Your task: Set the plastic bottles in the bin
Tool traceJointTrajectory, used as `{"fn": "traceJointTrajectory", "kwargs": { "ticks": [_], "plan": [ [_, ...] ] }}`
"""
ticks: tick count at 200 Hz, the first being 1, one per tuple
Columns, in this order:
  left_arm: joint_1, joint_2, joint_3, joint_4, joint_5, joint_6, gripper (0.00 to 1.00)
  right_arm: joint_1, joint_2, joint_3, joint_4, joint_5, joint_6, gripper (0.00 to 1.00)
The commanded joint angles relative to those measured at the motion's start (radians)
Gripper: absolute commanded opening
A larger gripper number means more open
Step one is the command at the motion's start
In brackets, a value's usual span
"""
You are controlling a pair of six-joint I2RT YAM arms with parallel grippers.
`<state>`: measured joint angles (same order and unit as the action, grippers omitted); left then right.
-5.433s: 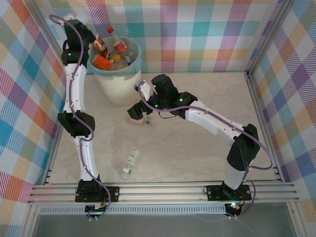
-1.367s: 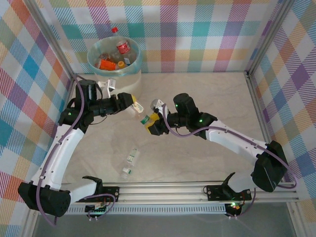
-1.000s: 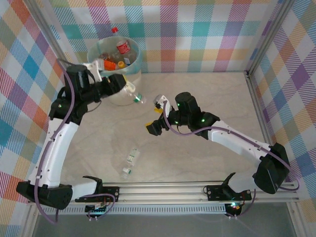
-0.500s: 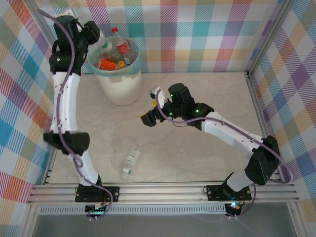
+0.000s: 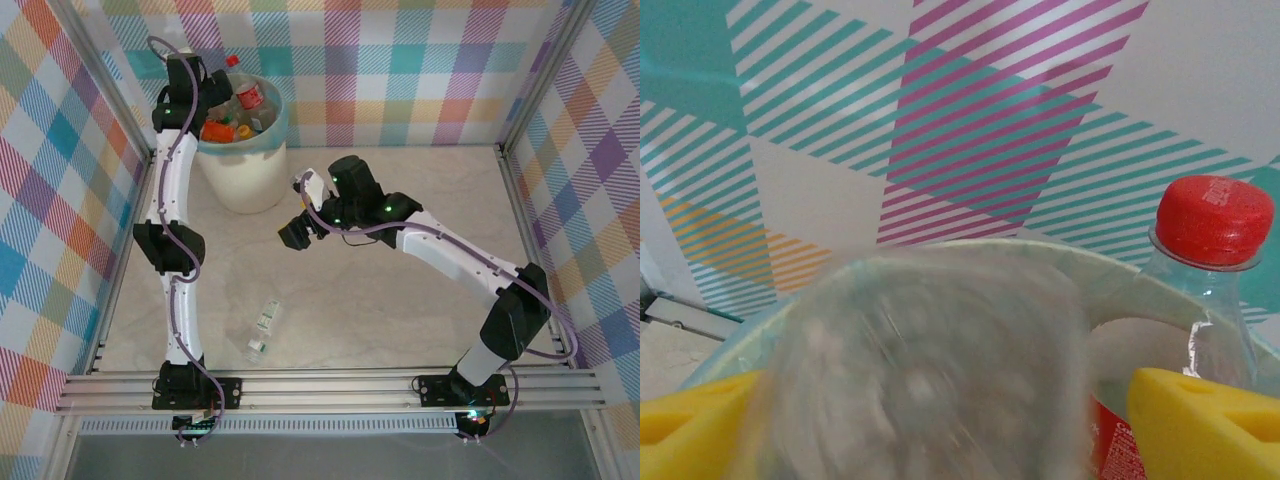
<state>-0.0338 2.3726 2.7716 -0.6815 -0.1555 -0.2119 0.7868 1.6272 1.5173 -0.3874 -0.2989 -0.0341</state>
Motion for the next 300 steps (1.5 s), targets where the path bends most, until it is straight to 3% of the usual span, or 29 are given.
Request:
{"fn": "traceJointTrajectory", "kwargs": {
  "ticks": [1, 20, 64, 87, 111, 129, 201, 247, 300],
  "plan": [
    [0.014, -0.039, 0.036, 0.009, -0.011, 0.007, 0.85, 0.002, 0.025, 0.046, -0.036, -0.039, -0.017, 1.0],
    [0.017, -0.045, 0.037, -0.012, -0.044, 0.008, 0.8, 0.003, 0.036, 0.05, -0.034, -0.046, -0.009, 1.0],
    [0.034, -0.1, 0.037, 0.002, -0.076, -0.001, 0.79, 0.003, 0.047, 0.054, -0.033, -0.052, 0.009, 1.0],
    [0.046, -0.116, 0.035, 0.058, -0.081, -0.004, 0.7, 0.003, 0.055, 0.058, -0.035, -0.053, 0.012, 1.0],
    [0.094, -0.073, 0.036, 0.142, 0.057, -0.087, 0.66, 0.003, 0.063, 0.063, -0.034, -0.06, 0.01, 1.0],
    [0.13, -0.025, 0.035, 0.203, 0.179, -0.196, 0.73, 0.003, 0.069, 0.067, -0.042, -0.062, 0.004, 1.0],
    [0.153, 0.109, 0.047, 0.395, 0.315, -0.391, 0.72, 0.003, 0.079, 0.076, -0.08, -0.096, 0.005, 0.99],
    [0.148, 0.115, 0.054, 0.211, 0.315, -0.367, 0.66, 0.004, 0.081, 0.062, -0.088, -0.124, 0.024, 0.98],
    [0.116, 0.062, 0.052, -0.113, 0.306, -0.17, 0.63, 0.003, 0.074, 0.046, -0.086, -0.147, 0.053, 0.96]
  ]
}}
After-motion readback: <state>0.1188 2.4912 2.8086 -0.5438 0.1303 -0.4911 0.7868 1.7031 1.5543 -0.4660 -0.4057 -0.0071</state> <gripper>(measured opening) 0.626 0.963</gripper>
